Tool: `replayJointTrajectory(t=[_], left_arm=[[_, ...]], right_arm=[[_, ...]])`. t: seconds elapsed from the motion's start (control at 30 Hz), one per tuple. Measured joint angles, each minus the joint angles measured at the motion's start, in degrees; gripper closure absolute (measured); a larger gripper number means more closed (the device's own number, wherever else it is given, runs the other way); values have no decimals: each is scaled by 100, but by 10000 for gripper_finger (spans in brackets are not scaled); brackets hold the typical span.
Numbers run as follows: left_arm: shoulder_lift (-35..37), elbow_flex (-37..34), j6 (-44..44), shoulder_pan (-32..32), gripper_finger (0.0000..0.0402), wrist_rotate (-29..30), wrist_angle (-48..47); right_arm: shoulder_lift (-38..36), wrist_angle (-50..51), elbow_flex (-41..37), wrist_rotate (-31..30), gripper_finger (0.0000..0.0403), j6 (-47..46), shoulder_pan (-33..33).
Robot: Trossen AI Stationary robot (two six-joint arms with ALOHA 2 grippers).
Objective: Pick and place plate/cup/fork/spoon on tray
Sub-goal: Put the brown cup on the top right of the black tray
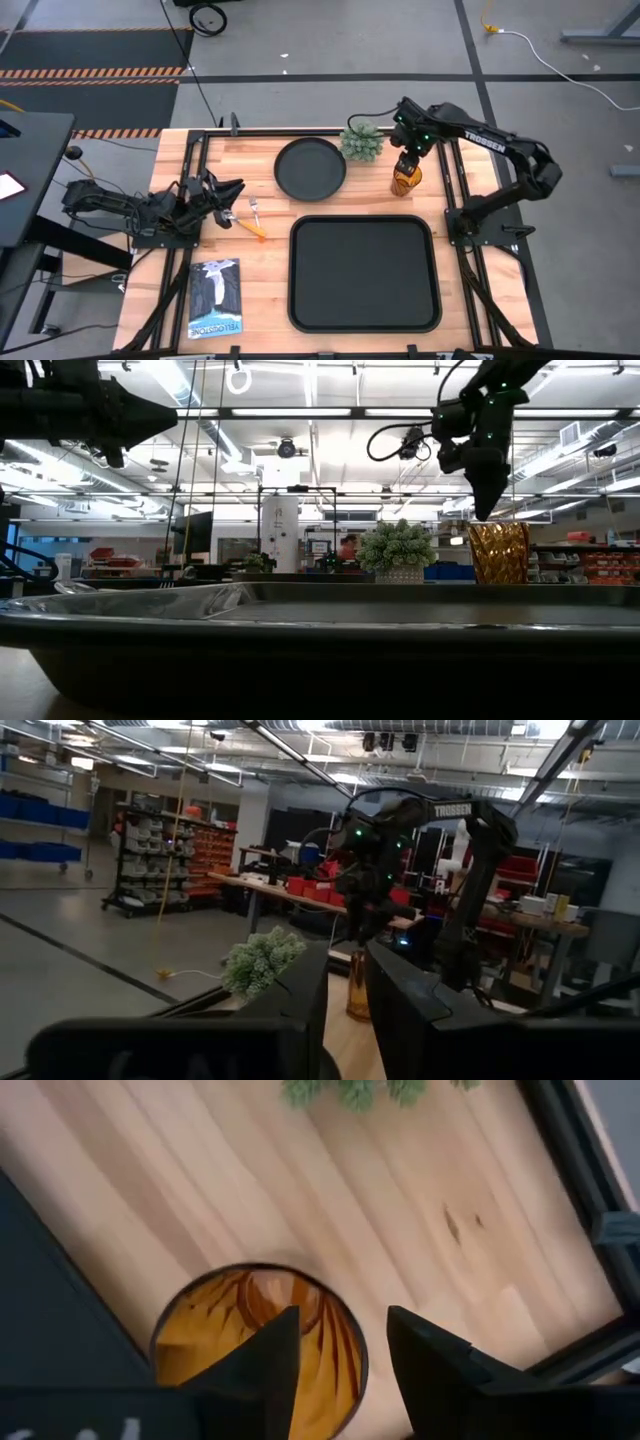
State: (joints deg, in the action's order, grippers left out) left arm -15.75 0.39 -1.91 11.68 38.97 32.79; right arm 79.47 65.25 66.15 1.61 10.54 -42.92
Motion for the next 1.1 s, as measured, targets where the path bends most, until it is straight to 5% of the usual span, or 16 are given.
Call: replayJointTrajectory(t=[0.67, 1.1], left_arm=[[0, -1, -37, 0, 333, -10, -60], [0, -1, -33, 1, 333, -10, -56]], right_arm=[[906, 429, 251, -249, 250, 577, -60], [1146, 356, 240, -175, 325, 702, -109]])
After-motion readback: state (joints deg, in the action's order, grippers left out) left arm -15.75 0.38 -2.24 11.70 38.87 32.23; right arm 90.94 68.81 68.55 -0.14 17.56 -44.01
